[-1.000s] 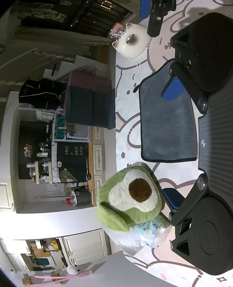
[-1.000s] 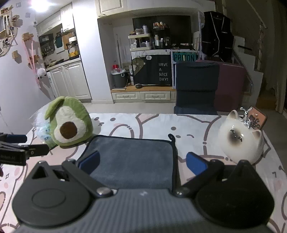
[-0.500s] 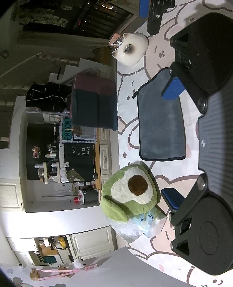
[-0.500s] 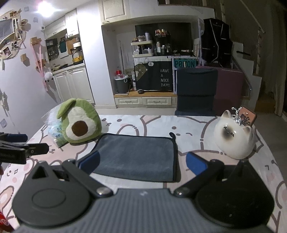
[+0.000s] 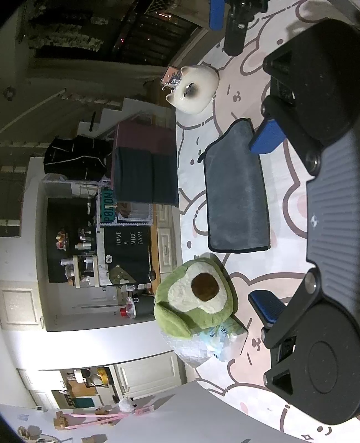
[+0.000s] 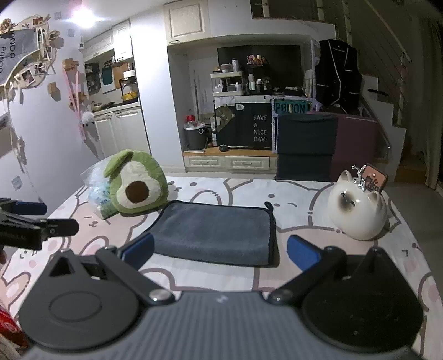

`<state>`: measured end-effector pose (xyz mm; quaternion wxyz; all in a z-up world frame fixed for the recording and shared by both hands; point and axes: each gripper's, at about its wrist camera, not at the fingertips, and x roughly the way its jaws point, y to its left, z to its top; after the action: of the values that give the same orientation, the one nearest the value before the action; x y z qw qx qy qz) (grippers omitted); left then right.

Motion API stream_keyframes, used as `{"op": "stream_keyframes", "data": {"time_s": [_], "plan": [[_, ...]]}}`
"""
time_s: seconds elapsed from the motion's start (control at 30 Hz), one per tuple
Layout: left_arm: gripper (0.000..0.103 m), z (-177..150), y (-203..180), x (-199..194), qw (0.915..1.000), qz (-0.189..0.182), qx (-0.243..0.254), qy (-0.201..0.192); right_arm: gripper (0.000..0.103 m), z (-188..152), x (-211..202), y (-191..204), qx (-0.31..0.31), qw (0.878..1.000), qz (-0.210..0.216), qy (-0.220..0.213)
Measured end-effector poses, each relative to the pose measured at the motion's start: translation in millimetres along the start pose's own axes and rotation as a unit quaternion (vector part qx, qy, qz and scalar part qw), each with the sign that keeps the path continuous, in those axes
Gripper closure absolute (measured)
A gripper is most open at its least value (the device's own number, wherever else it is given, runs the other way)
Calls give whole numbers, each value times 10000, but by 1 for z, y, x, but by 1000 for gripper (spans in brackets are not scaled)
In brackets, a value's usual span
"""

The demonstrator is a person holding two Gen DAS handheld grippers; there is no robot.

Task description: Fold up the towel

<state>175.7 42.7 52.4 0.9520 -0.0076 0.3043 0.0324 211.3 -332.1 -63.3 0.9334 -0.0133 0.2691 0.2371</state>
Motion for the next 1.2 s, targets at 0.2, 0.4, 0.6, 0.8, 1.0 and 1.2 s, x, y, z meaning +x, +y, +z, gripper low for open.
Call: {"op": "stream_keyframes", "data": {"time_s": [0.2,0.4,0.6,0.8,1.0,1.2], "plan": [[0,-5,-5,-18,9999,-11,51,-92,0,-4,-17,2,-25,9999,47,-96],[0,-11,-9,-34,9999,-59,51,-141,0,-11,-32,5,-26,9999,50,-160],[0,-17,-10,-49,9998,-102,-11,-191,0,-22,-50,4,56,9998,38,-211],[0,-24,-14,-63,9996,-119,54,-269,0,-31,-70,7,30,9996,63,-260],[0,-33,-17,-78,9993,-215,57,-293,0,-39,-86,9,12,9998,3,-217],[0,-47,-18,-88,9993,-319,92,-179,0,-47,-100,10,-33,9997,-36,-249]]}}
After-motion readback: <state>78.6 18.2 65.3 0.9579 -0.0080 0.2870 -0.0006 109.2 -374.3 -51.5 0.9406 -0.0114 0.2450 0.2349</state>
